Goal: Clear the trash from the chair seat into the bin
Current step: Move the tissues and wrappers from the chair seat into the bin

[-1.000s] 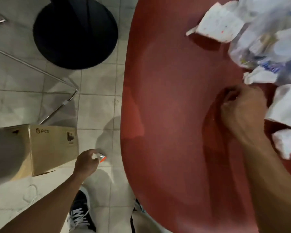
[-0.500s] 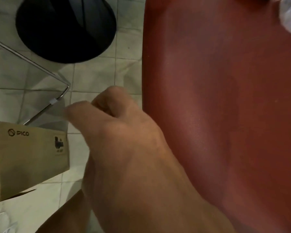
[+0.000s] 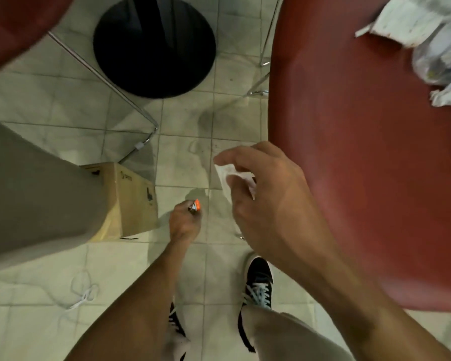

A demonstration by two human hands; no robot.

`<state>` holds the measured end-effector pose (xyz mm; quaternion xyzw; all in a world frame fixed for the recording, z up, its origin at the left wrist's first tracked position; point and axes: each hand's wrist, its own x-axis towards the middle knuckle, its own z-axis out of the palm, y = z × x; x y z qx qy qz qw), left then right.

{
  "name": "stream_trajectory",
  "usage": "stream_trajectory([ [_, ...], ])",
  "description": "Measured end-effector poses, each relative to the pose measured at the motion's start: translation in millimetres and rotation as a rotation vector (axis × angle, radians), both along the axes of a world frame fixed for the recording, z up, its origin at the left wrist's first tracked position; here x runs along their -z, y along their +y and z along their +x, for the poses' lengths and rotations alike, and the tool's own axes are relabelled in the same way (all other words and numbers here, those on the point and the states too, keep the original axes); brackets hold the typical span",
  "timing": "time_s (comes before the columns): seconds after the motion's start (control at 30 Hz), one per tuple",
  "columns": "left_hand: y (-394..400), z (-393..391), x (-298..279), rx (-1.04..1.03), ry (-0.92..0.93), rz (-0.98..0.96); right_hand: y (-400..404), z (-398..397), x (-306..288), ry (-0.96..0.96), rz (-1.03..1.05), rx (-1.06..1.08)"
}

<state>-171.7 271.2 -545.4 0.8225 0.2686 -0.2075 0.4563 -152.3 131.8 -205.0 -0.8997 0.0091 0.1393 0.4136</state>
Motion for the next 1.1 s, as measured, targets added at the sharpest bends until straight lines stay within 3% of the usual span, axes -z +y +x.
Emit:
stream_trajectory([
  [0.1, 1.6, -0.5, -109.6, -0.046, -0.134, -0.043, 4.0, -8.5, -44.9, 0.032, -0.004, 0.056],
  [0.17, 4.0, -5.1, -172.8, -0.081, -0.122, -0.058, 7.9, -13.1, -78.3, 0.05, 0.004, 0.074],
  [0.57, 59.3, -36.8, -426.0, -0.136, -0.139, -0.282, 74.0, -33.6, -190.7, 0.09, 0.069, 0.019],
  [0.67, 94.9, -40.4, -461.6, -0.199, -0.175, -0.239, 108.1, -38.5, -198.5, 0.118, 0.09, 0.033],
  [0.9, 197.8, -40.1, -481.0, -0.397, -0.201, -0.078, 184.7, -42.8, -174.7, 0.247, 0.143, 0.051],
  [1.1, 242.0, -23.0, -483.0, -0.368, -0.147, 0.042, 230.1, -35.9, -142.9, 0.242, 0.139, 0.1],
])
